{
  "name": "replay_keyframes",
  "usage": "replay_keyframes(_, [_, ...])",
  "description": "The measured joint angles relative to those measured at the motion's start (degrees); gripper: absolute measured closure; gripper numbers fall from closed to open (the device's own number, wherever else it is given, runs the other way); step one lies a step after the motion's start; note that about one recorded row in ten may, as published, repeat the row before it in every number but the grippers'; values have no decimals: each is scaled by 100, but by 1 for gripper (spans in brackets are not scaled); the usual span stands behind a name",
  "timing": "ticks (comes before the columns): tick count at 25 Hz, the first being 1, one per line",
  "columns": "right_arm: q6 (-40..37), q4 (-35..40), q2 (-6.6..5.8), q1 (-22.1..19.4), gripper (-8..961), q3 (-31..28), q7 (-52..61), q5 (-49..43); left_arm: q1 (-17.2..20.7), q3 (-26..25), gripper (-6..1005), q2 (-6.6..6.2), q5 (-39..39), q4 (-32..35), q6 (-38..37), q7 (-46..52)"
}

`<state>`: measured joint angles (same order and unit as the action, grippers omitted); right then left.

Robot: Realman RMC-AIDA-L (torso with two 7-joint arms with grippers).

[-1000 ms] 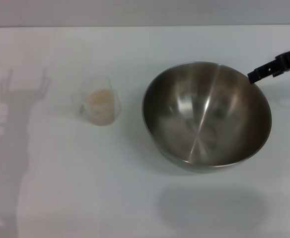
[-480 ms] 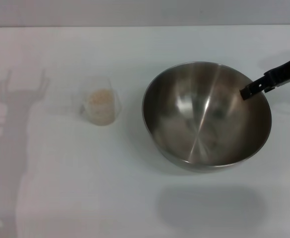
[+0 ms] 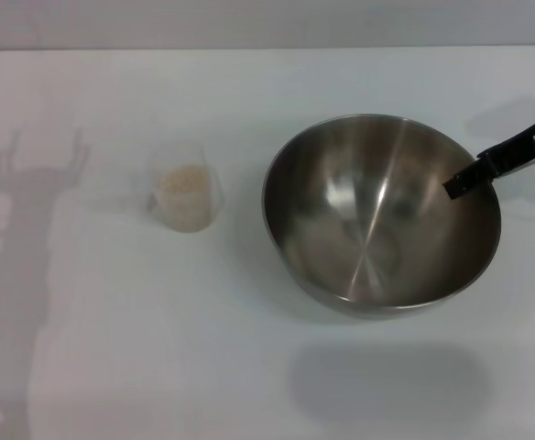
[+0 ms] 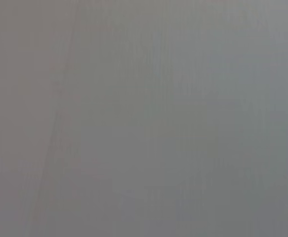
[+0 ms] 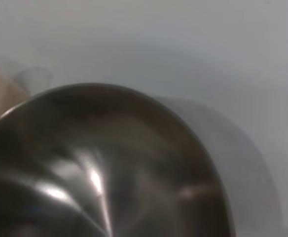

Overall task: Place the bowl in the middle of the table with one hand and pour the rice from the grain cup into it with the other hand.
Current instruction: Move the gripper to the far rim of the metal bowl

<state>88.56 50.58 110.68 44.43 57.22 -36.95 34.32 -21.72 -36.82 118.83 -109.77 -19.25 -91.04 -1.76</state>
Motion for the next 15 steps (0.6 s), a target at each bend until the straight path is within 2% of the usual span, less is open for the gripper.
replay_keyframes(4, [-7, -8, 54, 43, 416, 11, -3, -77, 30, 0, 140, 0, 0, 0, -29, 0])
replay_keyframes(7, [-9, -8, 72, 54, 659, 13, -3, -85, 46, 0, 140, 0, 0, 1, -39, 0])
replay_keyframes(13, [-23, -7, 90, 55, 871, 16, -16, -101, 54, 0, 139, 0, 0, 0, -50, 0])
replay_keyframes(15, [-28, -6, 94, 43, 873, 17, -26, -101, 55, 0, 139, 0, 0, 0, -50, 0])
